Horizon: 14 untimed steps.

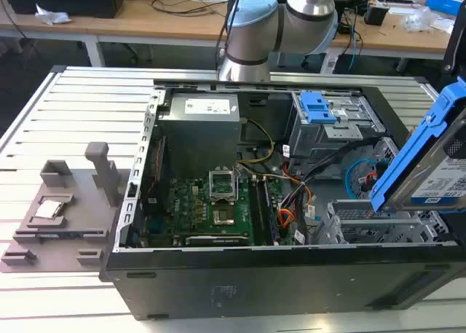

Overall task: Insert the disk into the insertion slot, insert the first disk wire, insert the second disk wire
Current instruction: 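Insert the disk into the insertion slot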

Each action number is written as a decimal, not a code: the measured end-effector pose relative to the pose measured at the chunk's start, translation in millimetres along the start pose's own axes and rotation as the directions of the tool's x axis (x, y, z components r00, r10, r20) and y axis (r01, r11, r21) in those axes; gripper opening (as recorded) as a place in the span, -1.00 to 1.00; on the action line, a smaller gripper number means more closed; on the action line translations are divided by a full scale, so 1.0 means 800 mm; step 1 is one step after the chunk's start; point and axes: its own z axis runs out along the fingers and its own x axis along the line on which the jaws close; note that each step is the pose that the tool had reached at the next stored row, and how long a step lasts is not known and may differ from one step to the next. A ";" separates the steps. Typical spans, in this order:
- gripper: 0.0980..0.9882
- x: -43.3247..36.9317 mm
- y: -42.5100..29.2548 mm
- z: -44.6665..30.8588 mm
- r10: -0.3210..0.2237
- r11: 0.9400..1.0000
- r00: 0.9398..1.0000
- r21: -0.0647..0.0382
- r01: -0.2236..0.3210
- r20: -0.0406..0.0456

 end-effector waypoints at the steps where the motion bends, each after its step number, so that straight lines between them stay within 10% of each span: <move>1: -0.40 0.000 0.0004 0.0016 0.000 1.000 1.000 0.000 0.000 0.000; 14: -0.40 0.000 0.0052 0.0248 0.000 1.000 1.000 0.000 0.000 0.000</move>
